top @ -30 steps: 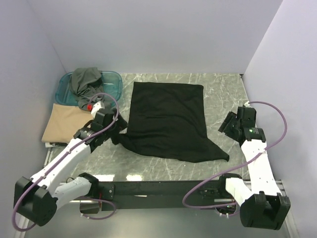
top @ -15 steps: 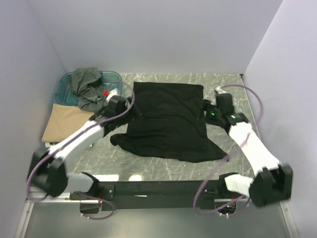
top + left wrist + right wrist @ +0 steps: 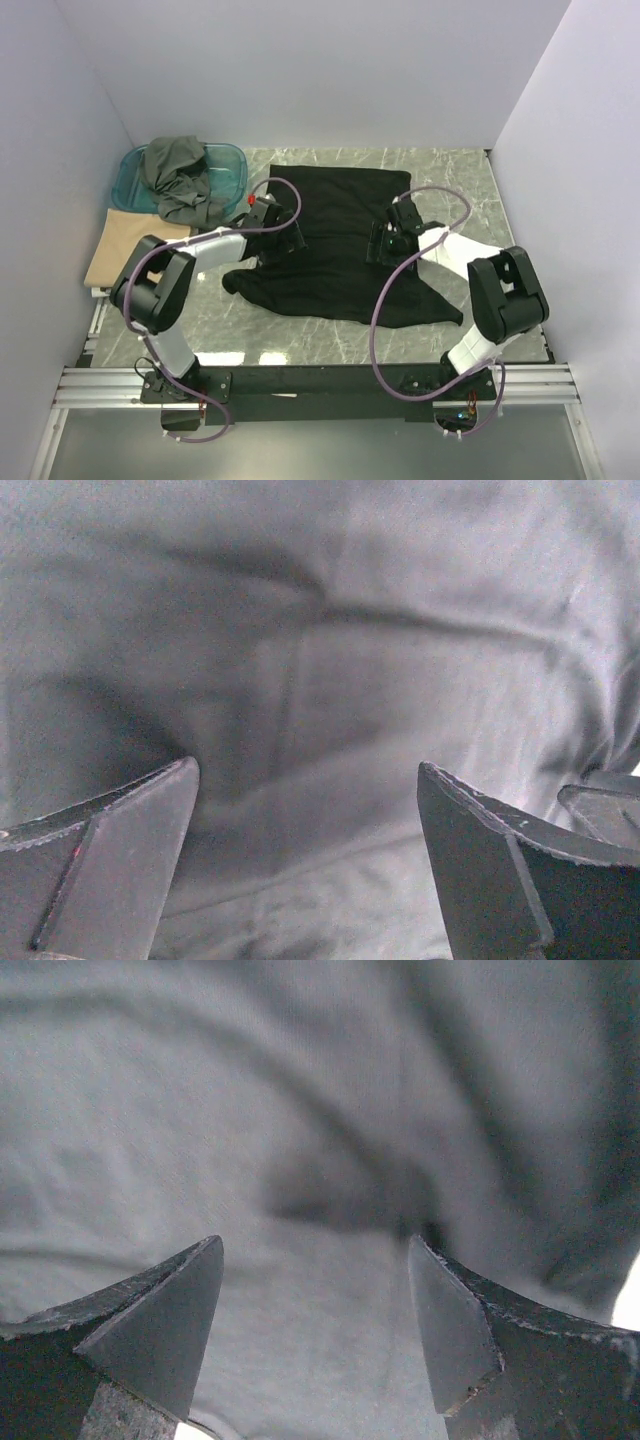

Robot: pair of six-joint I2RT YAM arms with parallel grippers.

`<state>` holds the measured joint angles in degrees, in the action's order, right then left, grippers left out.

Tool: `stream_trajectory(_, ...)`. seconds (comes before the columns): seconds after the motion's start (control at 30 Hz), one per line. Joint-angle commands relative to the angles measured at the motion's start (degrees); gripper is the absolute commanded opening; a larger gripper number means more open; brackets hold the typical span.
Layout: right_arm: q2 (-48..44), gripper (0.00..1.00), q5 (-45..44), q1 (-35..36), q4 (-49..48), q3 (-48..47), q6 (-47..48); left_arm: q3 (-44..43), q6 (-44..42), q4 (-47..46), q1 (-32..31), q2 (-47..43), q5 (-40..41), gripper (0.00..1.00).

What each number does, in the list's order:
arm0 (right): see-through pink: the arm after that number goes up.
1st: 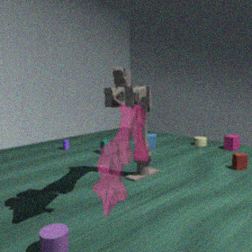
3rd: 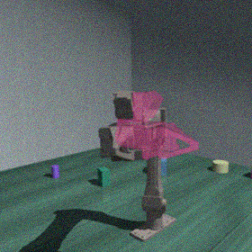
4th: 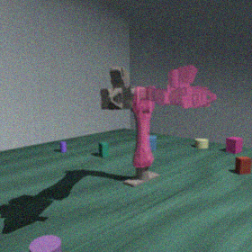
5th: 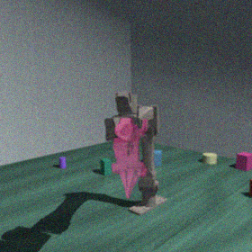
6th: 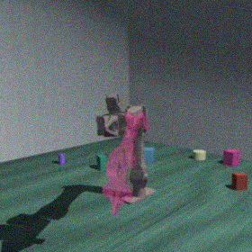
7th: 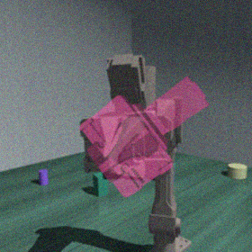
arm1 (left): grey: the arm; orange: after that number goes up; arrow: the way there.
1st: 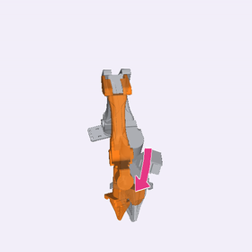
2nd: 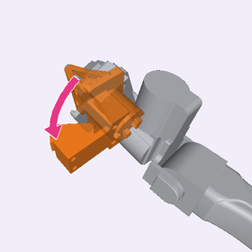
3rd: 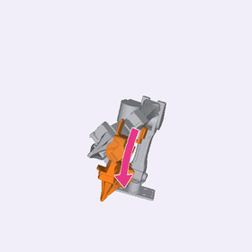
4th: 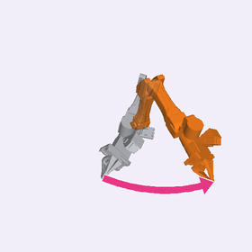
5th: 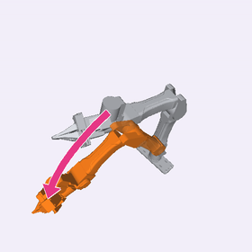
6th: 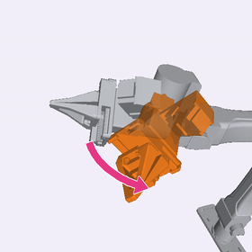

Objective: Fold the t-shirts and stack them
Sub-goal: Flatten the tshirt out

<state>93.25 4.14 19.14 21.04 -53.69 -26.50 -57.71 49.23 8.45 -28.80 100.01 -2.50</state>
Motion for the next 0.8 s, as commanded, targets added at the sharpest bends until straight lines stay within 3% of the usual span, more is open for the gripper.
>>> stream_trajectory(0.0, -3.9, 0.81, -0.1, 0.5, -1.3, 5.8, -2.1, 5.1, 0.7, 1.1, -0.9, -3.6, -0.6, 0.99)
stream_trajectory(0.1, -6.8, 0.81, 1.6, 1.3, -0.7, 13.6, -4.9, 11.6, 2.4, 1.4, -1.9, -7.7, -2.8, 0.99)
stream_trajectory(0.23, -17.4, 0.81, 4.4, 3.2, 1.1, 24.1, -9.3, 20.3, 6.9, 5.3, -5.3, -16.3, -2.5, 0.99)
stream_trajectory(0.4, -30.8, 0.82, 3.3, 6.3, 10.8, 28.9, -15.2, 25.4, 10.9, 15.7, -10.8, -24.9, -0.5, 1.0)
stream_trajectory(0.6, -46.5, 0.82, 0.0, 7.7, 18.9, 23.6, -14.1, 22.0, 12.2, 25.4, -14.6, -39.7, 2.3, 0.99)
stream_trajectory(0.7, -47.5, 0.88, -5.4, 7.4, 16.6, 16.9, -10.1, 16.1, 8.9, 23.9, -14.5, -41.3, 10.8, 0.99)
stream_trajectory(0.77, -44.5, 0.93, -9.4, 7.1, 13.3, 11.8, -8.4, 10.6, 6.2, 23.5, -13.1, -37.8, 18.3, 1.0)
